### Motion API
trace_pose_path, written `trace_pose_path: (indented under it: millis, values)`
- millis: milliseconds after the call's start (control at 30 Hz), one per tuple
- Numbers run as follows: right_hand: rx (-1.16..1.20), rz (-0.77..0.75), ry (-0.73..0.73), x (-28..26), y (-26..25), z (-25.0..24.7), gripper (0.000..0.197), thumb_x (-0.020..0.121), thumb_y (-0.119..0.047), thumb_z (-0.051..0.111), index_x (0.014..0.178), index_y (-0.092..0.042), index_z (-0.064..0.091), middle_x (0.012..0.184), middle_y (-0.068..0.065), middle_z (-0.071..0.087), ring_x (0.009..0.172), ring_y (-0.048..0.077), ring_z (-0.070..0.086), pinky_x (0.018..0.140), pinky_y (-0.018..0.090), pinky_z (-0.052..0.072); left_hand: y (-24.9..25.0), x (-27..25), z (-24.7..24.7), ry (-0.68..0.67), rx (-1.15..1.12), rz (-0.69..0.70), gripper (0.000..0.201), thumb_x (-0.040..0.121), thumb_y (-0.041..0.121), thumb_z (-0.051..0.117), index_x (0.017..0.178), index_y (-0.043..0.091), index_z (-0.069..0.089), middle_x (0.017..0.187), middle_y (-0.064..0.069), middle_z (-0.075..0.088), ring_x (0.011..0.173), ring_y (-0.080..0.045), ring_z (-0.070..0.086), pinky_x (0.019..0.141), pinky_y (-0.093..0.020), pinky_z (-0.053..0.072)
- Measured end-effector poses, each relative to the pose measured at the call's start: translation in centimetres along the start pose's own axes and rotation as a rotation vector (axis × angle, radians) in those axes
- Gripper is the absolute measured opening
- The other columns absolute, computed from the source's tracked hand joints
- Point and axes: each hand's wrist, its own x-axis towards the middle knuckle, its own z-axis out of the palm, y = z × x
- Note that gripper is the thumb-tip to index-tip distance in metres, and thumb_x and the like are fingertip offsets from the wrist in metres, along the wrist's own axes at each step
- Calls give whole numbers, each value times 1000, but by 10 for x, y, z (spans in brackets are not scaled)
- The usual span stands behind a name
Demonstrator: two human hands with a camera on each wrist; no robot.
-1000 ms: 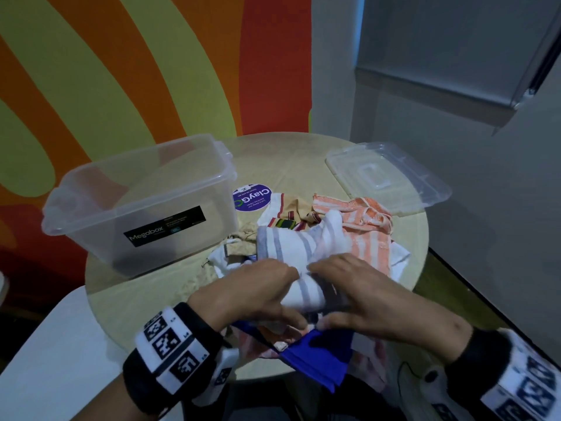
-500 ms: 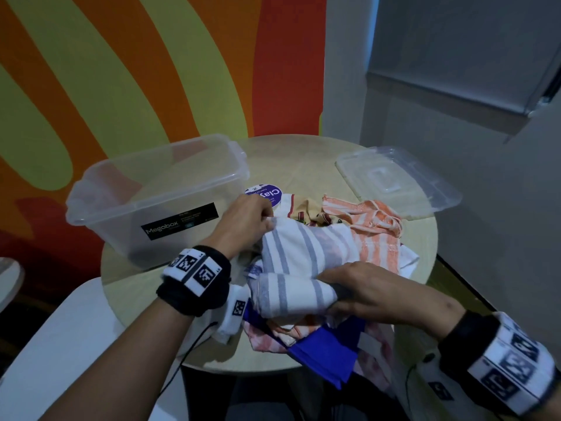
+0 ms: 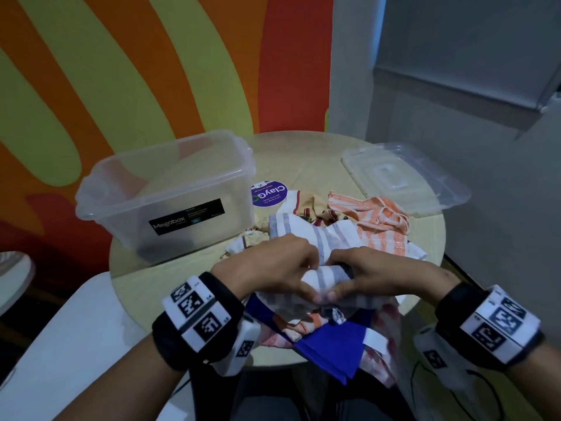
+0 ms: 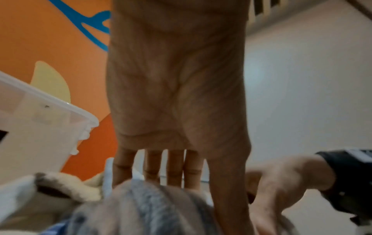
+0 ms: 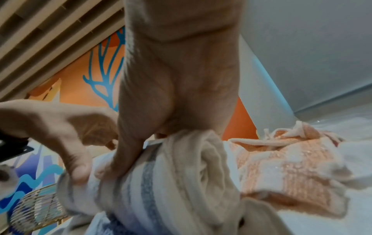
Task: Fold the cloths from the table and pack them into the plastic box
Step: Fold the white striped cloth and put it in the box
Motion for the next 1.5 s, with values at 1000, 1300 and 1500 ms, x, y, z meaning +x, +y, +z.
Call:
trace_pose_path:
  millis: [1000,1300,1500]
  values:
    - [29,-34,82,52,8,-33,15,98,-32,67,108,-22,72,99,-6,71,87,8,64,82,35,53,-31,28,18,251,34,-22,42,88,45,71,122,23,60,112,2,64,105,-22,56,86,-40,45]
    - [-331,-112,322,34,11,-17,51,80,-61,74,116,-26,60,110,-9,60,98,13,54,84,35,47,-70,65,12,256,-310,-127,40,104,44,54,89,8,64,83,-8,65,82,-29,59,75,-43,45]
    - [-149,-92,230,63,17,-34,25,84,-32,79,78,-26,56,82,-8,59,72,12,53,61,31,40,-66,72,17,376,-305,-254,32,104,47,51,99,18,65,96,-3,65,98,-28,59,81,-43,47]
